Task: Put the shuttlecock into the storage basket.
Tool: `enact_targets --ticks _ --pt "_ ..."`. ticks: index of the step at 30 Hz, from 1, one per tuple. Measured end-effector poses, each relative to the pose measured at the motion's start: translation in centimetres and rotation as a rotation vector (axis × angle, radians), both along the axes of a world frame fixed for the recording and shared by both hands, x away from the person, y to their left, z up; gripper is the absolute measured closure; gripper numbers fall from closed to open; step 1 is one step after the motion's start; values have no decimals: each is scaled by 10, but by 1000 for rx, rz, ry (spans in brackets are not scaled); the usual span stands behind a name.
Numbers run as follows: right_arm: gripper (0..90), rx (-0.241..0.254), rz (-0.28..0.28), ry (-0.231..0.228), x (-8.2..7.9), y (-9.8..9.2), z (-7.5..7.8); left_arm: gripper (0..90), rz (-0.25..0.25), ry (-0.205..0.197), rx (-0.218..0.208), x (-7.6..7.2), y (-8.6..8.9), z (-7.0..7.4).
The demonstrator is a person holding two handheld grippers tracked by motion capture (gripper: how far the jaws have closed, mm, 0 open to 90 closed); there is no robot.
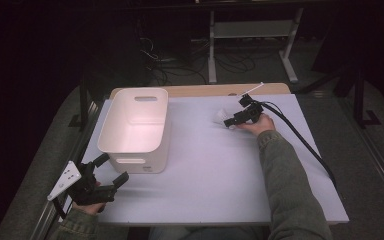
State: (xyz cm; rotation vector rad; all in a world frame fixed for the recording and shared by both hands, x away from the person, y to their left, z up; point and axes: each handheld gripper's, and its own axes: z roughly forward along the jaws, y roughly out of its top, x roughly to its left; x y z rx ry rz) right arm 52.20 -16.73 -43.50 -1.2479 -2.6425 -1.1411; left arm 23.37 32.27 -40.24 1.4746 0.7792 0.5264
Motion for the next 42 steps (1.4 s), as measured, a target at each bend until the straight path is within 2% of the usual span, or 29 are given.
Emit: enact_targets --ticks 1,3,4,7,8,10,12,18,19,29,37,42 --pt "371 0 8 5 0 0 -1 0 0 1 0 0 0 0" --pt "388 -1 12 7 0 1 -1 0 0 0 1 0 0 0" --pt "437 -6 16 15 -1 1 -2 0 -1 -1 2 0 0 0" --pt "485 -24 23 13 -1 2 -3 0 -1 0 2 0 0 0" --pt "540 -30 32 13 -1 2 -5 0 0 0 5 0 0 0" --pt "560 -31 36 11 -1 2 -5 0 2 1 4 0 0 0" --pt "631 -20 48 17 -2 3 -5 0 1 1 5 0 0 0" --pt "636 -18 45 -9 -2 3 -5 0 0 -1 0 0 0 0" --pt "637 4 45 -3 -3 3 -3 0 0 1 2 0 0 0" --pt "637 55 41 -19 -9 2 8 0 0 -1 7 0 0 0" --pt "637 63 45 -22 -16 3 15 0 1 0 8 0 0 0" --pt "637 71 54 -41 -25 4 22 0 2 -1 15 0 0 0"
